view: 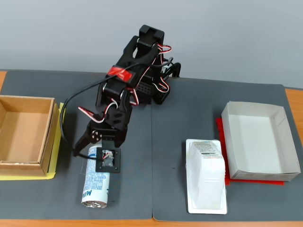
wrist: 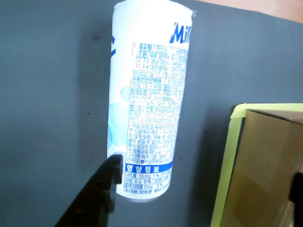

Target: Pick the can and put it in the brown box

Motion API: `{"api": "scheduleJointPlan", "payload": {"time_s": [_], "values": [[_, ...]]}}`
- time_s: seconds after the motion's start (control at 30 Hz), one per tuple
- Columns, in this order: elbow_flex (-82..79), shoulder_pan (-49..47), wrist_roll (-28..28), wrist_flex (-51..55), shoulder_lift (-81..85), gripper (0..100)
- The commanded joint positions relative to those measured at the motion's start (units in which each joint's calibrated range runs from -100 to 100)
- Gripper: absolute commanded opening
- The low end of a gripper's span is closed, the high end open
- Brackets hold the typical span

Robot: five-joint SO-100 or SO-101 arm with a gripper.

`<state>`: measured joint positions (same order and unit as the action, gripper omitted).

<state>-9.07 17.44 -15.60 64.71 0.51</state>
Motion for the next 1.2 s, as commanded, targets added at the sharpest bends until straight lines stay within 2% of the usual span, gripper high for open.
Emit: {"api": "scheduleJointPlan", "payload": {"time_s": [0.0,0.57,1.17], "values": [[2.6,-0.1,0.2,-0.5,-0.9,44],[3.1,-3.8,0.3,-0.6,-9.3,44],[2.6,-2.6,0.3,-8.3,-13.3,44]]}}
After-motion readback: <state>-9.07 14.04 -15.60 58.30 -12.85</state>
